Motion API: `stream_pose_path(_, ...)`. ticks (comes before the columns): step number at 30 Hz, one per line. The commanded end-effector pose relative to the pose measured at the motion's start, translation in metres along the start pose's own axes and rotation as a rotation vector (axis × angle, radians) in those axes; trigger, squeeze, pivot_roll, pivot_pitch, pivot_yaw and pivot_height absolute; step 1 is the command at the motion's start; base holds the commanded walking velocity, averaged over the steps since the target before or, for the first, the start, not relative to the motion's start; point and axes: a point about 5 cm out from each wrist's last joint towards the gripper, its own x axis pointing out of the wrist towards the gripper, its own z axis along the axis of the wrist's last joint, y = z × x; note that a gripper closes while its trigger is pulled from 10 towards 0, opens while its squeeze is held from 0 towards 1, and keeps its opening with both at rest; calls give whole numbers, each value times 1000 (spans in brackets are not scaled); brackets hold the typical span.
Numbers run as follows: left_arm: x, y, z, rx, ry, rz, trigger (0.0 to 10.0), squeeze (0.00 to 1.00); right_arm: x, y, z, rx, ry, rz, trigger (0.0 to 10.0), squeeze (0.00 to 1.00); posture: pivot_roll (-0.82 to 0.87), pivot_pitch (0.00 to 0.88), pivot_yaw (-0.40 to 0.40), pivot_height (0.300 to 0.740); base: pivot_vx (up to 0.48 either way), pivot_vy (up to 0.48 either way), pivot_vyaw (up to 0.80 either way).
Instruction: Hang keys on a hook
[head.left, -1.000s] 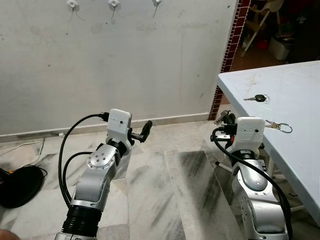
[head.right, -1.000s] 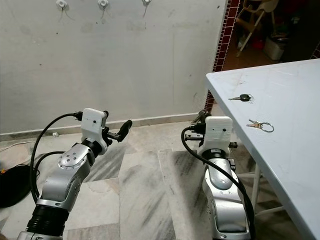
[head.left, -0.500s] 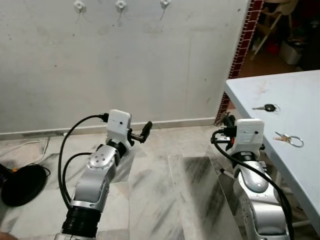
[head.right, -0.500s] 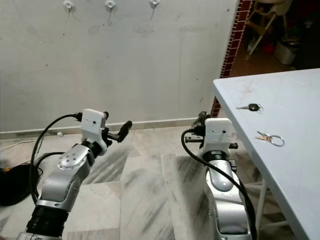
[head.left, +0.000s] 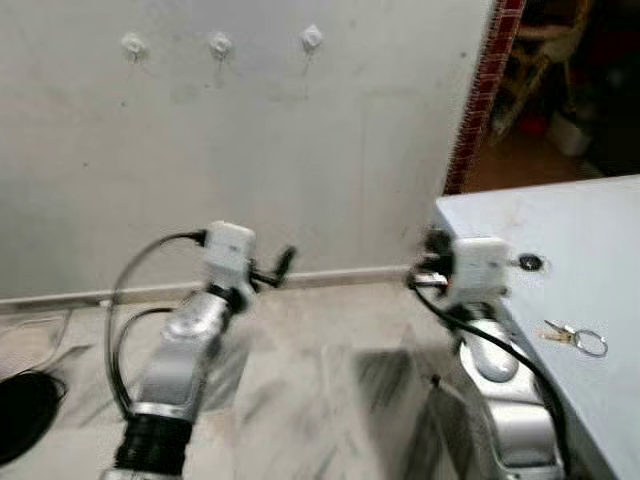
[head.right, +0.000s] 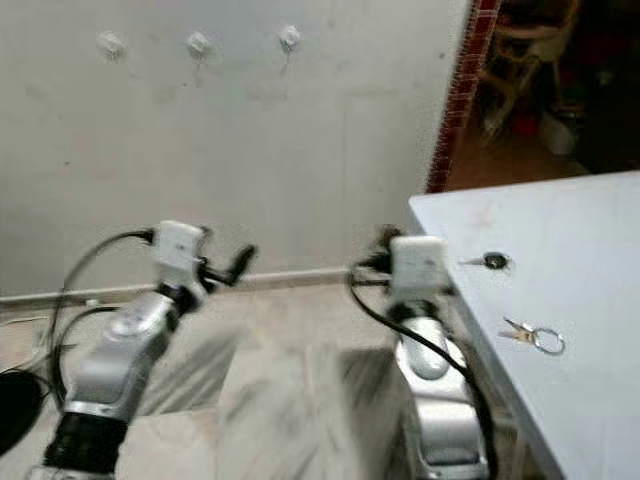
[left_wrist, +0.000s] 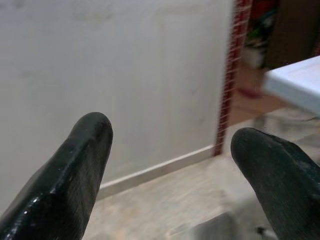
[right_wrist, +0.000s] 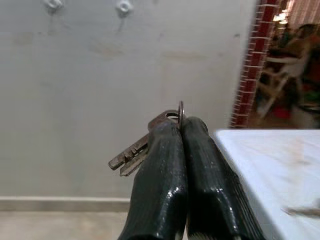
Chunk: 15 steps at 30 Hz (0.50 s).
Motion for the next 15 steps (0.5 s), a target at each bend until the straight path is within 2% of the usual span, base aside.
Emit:
stream_pose_path(1,4,-10,6,4,-21,-29,10000,0,-1,-9,2,-12,-9,-26,10000,0,42,0,44,740,480,0,0)
stream_pose_path(15,5,-10,5,-8,-18,-29,10000,0,-1,-7,0,-15,-8,-12,10000,0,38,0,45,740,472,0,0)
